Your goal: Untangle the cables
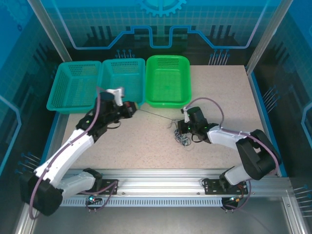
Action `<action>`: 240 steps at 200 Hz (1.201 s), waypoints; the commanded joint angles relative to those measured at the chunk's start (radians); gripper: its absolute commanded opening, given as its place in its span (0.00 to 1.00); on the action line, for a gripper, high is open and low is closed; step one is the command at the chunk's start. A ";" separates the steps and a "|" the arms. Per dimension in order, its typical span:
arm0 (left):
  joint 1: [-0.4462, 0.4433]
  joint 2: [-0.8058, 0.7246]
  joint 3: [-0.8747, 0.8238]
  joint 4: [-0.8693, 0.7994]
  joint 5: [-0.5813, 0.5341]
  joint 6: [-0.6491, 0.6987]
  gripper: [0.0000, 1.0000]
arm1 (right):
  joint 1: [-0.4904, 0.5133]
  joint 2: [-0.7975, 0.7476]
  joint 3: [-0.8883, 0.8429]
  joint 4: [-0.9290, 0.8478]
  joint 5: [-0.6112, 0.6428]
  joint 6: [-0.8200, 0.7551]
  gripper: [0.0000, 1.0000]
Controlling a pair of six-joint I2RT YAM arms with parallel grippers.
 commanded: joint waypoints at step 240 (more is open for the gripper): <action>-0.432 0.181 -0.085 0.278 -0.052 1.294 0.86 | 0.085 -0.325 0.241 -0.527 -0.266 -0.487 0.00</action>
